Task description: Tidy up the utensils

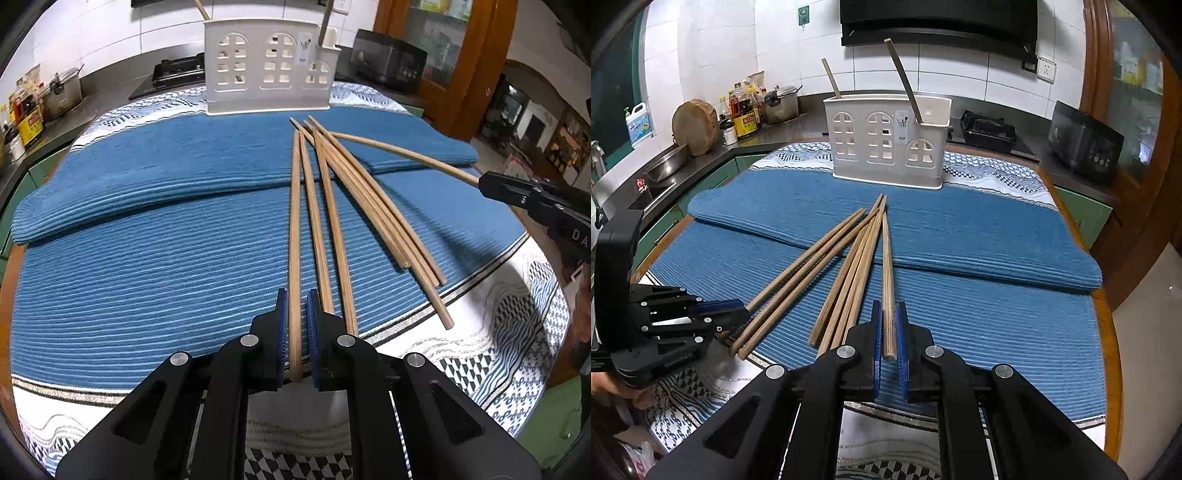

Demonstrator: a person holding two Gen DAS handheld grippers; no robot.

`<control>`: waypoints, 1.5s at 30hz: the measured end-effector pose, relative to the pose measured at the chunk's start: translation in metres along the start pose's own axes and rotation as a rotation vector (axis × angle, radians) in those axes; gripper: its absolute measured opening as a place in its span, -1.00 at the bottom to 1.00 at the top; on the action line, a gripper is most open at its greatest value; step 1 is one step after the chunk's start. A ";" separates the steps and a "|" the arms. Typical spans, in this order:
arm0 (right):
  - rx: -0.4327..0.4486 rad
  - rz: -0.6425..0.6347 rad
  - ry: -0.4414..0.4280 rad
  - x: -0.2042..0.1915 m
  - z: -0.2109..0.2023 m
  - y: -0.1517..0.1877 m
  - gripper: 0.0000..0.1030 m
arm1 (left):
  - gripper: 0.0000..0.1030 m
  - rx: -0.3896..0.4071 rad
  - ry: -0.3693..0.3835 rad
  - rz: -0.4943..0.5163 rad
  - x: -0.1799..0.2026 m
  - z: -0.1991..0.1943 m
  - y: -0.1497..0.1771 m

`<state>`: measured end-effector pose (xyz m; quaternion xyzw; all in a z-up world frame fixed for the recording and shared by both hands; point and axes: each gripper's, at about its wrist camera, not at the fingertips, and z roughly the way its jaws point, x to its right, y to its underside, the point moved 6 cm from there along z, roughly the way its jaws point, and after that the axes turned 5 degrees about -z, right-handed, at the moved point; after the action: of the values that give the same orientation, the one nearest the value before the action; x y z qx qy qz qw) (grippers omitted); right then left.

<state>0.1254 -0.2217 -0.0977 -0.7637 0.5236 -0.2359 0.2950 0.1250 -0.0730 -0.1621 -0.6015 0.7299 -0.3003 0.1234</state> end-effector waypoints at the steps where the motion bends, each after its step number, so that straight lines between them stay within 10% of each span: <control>1: -0.002 0.000 0.001 0.000 0.001 0.000 -0.86 | -0.80 -0.013 -0.003 0.004 0.000 0.003 0.000; 27: -0.007 0.012 -0.015 0.006 0.004 -0.002 -0.86 | -0.85 -0.198 -0.027 0.190 0.009 0.017 -0.018; 45: 0.155 -0.003 0.004 0.016 -0.042 -0.060 -0.87 | -0.90 0.095 0.020 0.073 -0.007 -0.048 -0.077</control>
<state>0.1423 -0.2286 -0.0246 -0.7389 0.5032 -0.2778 0.3518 0.1627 -0.0599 -0.0804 -0.5649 0.7374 -0.3361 0.1555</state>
